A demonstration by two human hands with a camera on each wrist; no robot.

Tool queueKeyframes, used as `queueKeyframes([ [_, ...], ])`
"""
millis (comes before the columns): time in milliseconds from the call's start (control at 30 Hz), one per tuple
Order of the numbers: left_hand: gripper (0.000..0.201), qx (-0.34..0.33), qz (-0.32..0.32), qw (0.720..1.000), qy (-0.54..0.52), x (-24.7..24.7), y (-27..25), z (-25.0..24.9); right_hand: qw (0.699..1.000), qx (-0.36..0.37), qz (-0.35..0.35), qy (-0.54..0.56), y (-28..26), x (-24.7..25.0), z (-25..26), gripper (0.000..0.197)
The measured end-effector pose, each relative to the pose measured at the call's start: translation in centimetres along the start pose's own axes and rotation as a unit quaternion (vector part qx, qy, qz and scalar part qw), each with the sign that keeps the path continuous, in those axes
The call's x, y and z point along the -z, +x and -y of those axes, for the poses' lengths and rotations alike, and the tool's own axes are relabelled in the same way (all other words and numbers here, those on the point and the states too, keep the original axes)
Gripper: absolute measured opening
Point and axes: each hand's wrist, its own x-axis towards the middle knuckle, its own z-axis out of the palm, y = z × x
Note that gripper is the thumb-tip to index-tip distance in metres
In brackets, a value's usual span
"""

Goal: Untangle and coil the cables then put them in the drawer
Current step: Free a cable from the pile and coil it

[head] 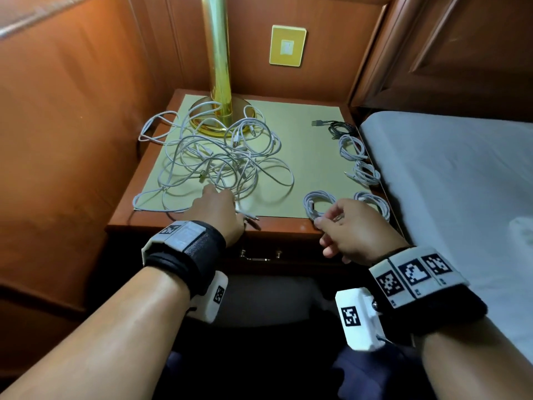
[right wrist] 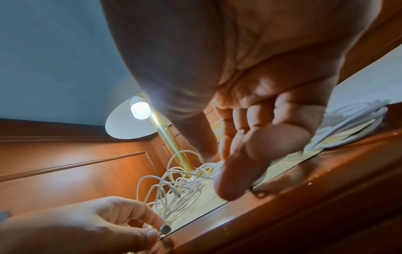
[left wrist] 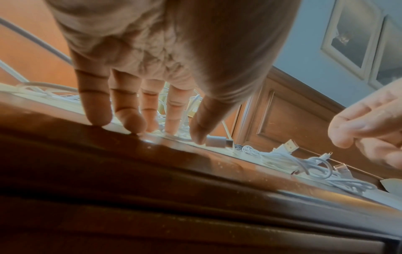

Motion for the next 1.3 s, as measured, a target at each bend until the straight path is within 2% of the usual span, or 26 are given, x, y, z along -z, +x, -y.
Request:
queueKeyframes([
  [200,0.030,-0.026,-0.019,0.998,-0.055,0.1,-1.8,2.2,0.997,0.042,0.067,-0.012,-1.7,-1.3,2.2,0.018],
  [400,0.038,-0.056,-0.070,0.988,-0.129,0.2,-3.1,4.7,0.988,0.098,0.066,-0.096,-1.2,-4.0,3.7,0.015],
  [533,0.045,-0.069,-0.124,0.984,-0.111,0.0,-3.7,5.7,0.985,0.107,0.077,-0.109,-0.2,-6.1,5.1,0.015],
  [633,0.043,-0.088,-0.129,0.984,-0.082,-0.4,-4.1,6.5,0.983,0.113,0.079,-0.121,0.7,-7.4,6.5,0.023],
  [767,0.031,-0.121,-0.162,0.976,-0.084,0.0,-4.0,7.2,0.986,0.135,0.030,-0.089,2.0,-8.5,8.2,0.029],
  [933,0.035,-0.127,-0.201,0.962,-0.134,2.6,-2.5,7.7,0.978,0.189,-0.084,-0.021,3.3,-9.3,9.5,0.011],
  [1067,0.027,-0.104,-0.253,0.953,-0.131,3.4,-1.0,10.1,0.969,0.230,-0.096,0.007,3.8,-10.3,10.2,0.004],
  [1167,0.025,-0.074,-0.286,0.945,-0.142,3.5,0.0,11.3,0.960,0.258,-0.105,0.034,4.4,-11.3,10.7,0.009],
  [1300,0.029,-0.019,-0.266,0.953,-0.145,3.7,-0.2,11.6,0.946,0.300,-0.111,0.056,5.1,-12.0,11.9,0.025],
])
